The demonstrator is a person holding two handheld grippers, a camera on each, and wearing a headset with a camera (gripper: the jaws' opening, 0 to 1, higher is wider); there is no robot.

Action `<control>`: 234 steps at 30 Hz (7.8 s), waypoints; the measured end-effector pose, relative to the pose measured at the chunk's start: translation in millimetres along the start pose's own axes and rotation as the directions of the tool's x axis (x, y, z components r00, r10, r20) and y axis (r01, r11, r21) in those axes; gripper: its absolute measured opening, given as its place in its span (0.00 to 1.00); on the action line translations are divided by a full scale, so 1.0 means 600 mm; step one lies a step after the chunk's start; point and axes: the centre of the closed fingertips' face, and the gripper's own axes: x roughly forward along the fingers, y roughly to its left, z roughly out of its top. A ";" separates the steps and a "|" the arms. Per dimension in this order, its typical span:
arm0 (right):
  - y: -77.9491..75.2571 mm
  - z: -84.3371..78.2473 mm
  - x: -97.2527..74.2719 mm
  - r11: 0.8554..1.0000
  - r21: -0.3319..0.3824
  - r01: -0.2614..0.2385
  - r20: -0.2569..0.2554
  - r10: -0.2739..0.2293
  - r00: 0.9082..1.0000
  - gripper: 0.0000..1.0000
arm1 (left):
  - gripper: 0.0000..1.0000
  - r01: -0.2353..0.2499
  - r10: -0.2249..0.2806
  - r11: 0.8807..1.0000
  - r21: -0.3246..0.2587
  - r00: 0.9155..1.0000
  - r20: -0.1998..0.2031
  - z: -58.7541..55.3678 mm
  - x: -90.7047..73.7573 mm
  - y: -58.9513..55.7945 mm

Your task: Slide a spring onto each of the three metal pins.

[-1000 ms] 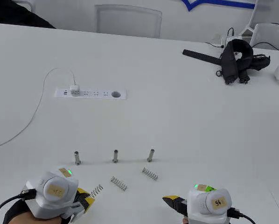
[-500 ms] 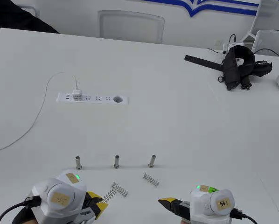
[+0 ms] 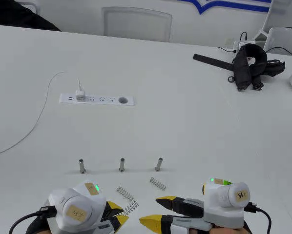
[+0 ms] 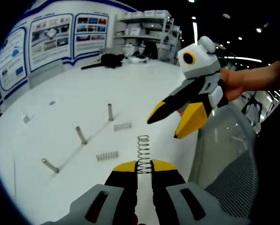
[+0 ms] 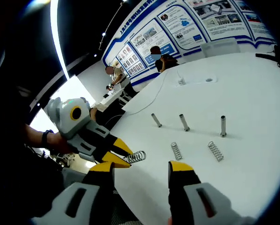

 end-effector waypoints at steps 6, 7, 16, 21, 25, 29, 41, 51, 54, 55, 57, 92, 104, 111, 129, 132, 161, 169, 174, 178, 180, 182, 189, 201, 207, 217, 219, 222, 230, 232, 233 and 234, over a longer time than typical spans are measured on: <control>0.017 -0.001 0.008 0.998 0.015 -0.058 -0.015 0.058 0.998 0.35 | 0.10 0.017 -0.017 1.000 0.017 1.000 0.011 0.008 0.001 -0.012; 0.018 -0.002 0.009 0.998 0.017 -0.064 -0.019 0.065 0.998 0.35 | 0.10 0.020 -0.020 1.000 0.020 1.000 0.013 0.010 0.001 -0.014; 0.028 -0.005 0.015 0.994 0.020 -0.109 -0.037 0.110 0.993 0.28 | 0.10 0.054 -0.056 0.997 0.056 0.998 0.022 0.015 0.002 -0.034; 0.038 -0.001 0.014 0.992 -0.006 -0.128 -0.059 0.128 0.990 0.25 | 0.10 0.069 -0.071 0.995 0.070 0.997 0.024 0.014 0.001 -0.041; 0.040 -0.001 0.012 0.990 -0.009 -0.141 -0.072 0.140 0.988 0.24 | 0.10 0.075 -0.077 0.994 0.076 0.997 0.028 0.015 -0.001 -0.041; 0.041 0.003 0.010 0.989 -0.020 -0.145 -0.074 0.143 0.987 0.24 | 0.10 0.079 -0.083 0.993 0.089 0.996 0.038 0.021 -0.004 -0.042; 0.040 -0.015 0.011 0.990 -0.017 -0.141 -0.129 0.138 0.982 0.22 | 0.10 0.084 -0.091 0.990 0.113 0.994 0.058 0.033 -0.007 -0.045; 0.057 0.006 0.009 0.984 -0.030 -0.174 -0.108 0.170 0.980 0.12 | 0.10 0.103 -0.111 0.985 0.140 0.993 0.047 0.037 -0.007 -0.047; 0.060 0.008 0.008 0.983 -0.066 -0.172 -0.117 0.163 0.980 0.12 | 0.10 0.109 -0.117 0.983 0.150 0.992 0.045 0.040 -0.005 -0.049; 0.058 0.009 0.007 0.983 -0.078 -0.168 -0.121 0.157 0.980 0.12 | 0.10 0.110 -0.118 0.983 0.148 0.992 0.048 0.040 -0.005 -0.049; 0.060 0.011 0.004 0.982 -0.088 -0.168 -0.128 0.156 0.979 0.12 | 0.10 0.116 -0.125 0.983 0.142 0.991 0.054 0.044 -0.004 -0.050; 0.081 0.004 -0.058 0.804 -0.433 -0.407 -0.502 0.160 0.850 0.20 | 0.09 0.264 -0.289 0.934 0.239 0.954 0.075 0.085 -0.004 -0.107; 0.082 0.001 -0.065 0.749 -0.481 -0.455 -0.564 0.132 0.815 0.15 | 0.09 0.275 -0.309 0.922 0.274 0.946 0.092 0.102 -0.002 -0.112; 0.080 0.010 -0.068 0.729 -0.495 -0.474 -0.593 0.115 0.797 0.13 | 0.09 0.279 -0.321 0.916 0.287 0.940 0.112 0.113 -0.002 -0.112; 0.084 0.005 -0.052 0.710 -0.511 -0.485 -0.633 0.072 0.771 0.12 | 0.11 0.270 -0.307 0.927 0.260 0.945 0.113 0.102 -0.009 -0.103; 0.087 0.008 -0.047 0.708 -0.513 -0.486 -0.632 0.072 0.772 0.12 | 0.11 0.266 -0.301 0.933 0.244 0.946 0.120 0.099 -0.013 -0.097; 0.024 0.018 -0.003 0.763 -0.534 -0.363 -0.621 -0.063 0.782 0.12 | 0.30 0.098 -0.102 0.995 0.033 0.984 0.146 0.016 -0.058 0.008; -0.007 0.029 0.022 0.785 -0.535 -0.312 -0.614 -0.108 0.782 0.12 | 0.38 0.020 -0.015 0.999 -0.035 0.991 0.130 -0.025 -0.068 0.049; -0.026 0.026 0.040 0.781 -0.550 -0.296 -0.626 -0.152 0.765 0.12 | 0.43 -0.027 0.035 0.997 -0.073 0.992 0.118 -0.045 -0.077 0.071; -0.030 0.033 0.054 0.788 -0.541 -0.294 -0.626 -0.144 0.766 0.12 | 0.46 -0.063 0.073 0.994 -0.094 0.992 0.107 -0.060 -0.083 0.088; -0.032 0.040 0.064 0.788 -0.541 -0.294 -0.623 -0.141 0.769 0.12 | 0.49 -0.087 0.098 0.990 -0.112 0.991 0.096 -0.070 -0.086 0.099; -0.034 0.045 0.072 0.786 -0.543 -0.294 -0.624 -0.144 0.768 0.12 | 0.51 -0.105 0.118 0.986 -0.133 0.989 0.094 -0.077 -0.090 0.107; -0.040 0.064 0.102 0.782 -0.544 -0.303 -0.629 -0.141 0.765 0.12 | 0.54 -0.140 0.158 0.975 -0.173 0.983 0.093 -0.092 -0.102 0.124; -0.043 0.080 0.147 0.760 -0.558 -0.334 -0.638 -0.135 0.758 0.12 | 0.58 -0.185 0.208 0.958 -0.220 0.974 0.086 -0.113 -0.124 0.150; -0.051 0.088 0.173 0.754 -0.559 -0.344 -0.648 -0.138 0.749 0.12 | 0.60 -0.216 0.244 0.944 -0.250 0.966 0.085 -0.124 -0.141 0.166; -0.052 0.120 0.223 0.739 -0.571 -0.357 -0.643 -0.133 0.754 0.12 | 0.60 -0.239 0.272 0.929 -0.283 0.959 0.083 -0.138 -0.156 0.180; -0.051 0.121 0.232 0.735 -0.574 -0.362 -0.648 -0.136 0.750 0.12 | 0.60 -0.245 0.279 0.926 -0.288 0.957 0.084 -0.139 -0.158 0.183; -0.052 0.125 0.247 0.726 -0.579 -0.371 -0.652 -0.139 0.745 0.12 | 0.61 -0.254 0.289 0.922 -0.293 0.954 0.084 -0.141 -0.162 0.188; -0.054 0.138 0.285 0.701 -0.592 -0.398 -0.662 -0.142 0.736 0.12 | 0.64 -0.269 0.310 0.912 -0.311 0.946 0.091 -0.141 -0.171 0.200; -0.055 0.141 0.294 0.697 -0.593 -0.402 -0.664 -0.142 0.734 0.12 | 0.65 -0.271 0.313 0.910 -0.314 0.945 0.092 -0.140 -0.172 0.203; -0.054 0.142 0.297 0.696 -0.593 -0.404 -0.665 -0.141 0.733 0.12 | 0.65 -0.272 0.315 0.909 -0.315 0.945 0.092 -0.139 -0.172 0.204; -0.054 0.143 0.301 0.695 -0.593 -0.407 -0.668 -0.142 0.731 0.12 | 0.65 -0.272 0.316 0.908 -0.317 0.944 0.094 -0.138 -0.172 0.206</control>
